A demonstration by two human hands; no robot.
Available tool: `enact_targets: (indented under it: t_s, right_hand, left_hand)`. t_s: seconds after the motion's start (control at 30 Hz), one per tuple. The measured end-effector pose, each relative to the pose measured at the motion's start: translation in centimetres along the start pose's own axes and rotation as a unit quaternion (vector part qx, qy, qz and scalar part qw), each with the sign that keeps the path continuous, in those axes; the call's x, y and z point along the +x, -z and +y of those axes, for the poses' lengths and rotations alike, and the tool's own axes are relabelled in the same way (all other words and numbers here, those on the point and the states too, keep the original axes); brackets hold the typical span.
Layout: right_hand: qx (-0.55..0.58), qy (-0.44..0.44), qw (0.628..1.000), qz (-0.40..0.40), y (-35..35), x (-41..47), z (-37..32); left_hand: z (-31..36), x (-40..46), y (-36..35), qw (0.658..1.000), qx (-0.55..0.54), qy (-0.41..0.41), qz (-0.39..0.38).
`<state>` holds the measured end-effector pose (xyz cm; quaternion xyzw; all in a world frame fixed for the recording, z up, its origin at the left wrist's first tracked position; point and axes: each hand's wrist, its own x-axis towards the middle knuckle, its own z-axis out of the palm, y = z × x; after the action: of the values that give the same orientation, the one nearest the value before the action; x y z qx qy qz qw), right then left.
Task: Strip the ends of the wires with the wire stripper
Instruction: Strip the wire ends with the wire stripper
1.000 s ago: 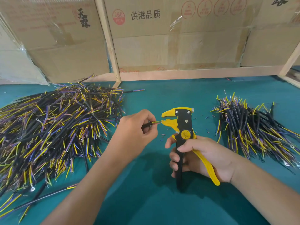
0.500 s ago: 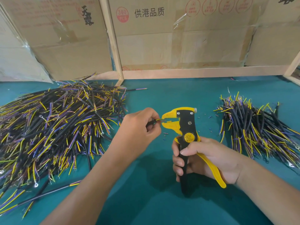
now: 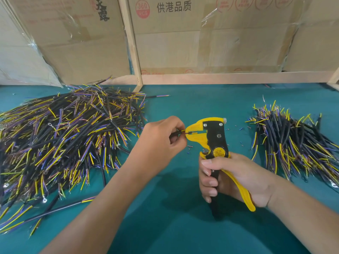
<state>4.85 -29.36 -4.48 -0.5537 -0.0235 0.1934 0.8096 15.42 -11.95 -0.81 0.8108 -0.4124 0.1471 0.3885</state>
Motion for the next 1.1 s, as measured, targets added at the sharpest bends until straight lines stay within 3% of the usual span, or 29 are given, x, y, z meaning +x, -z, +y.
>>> enact_targets:
  t_s: [1.1]
  right_hand:
    - [0.074, 0.000, 0.997, -0.025, -0.55, 0.01, 0.12]
  left_hand:
    - [-0.30, -0.08, -0.09, 0.999, -0.027, 0.018, -0.008]
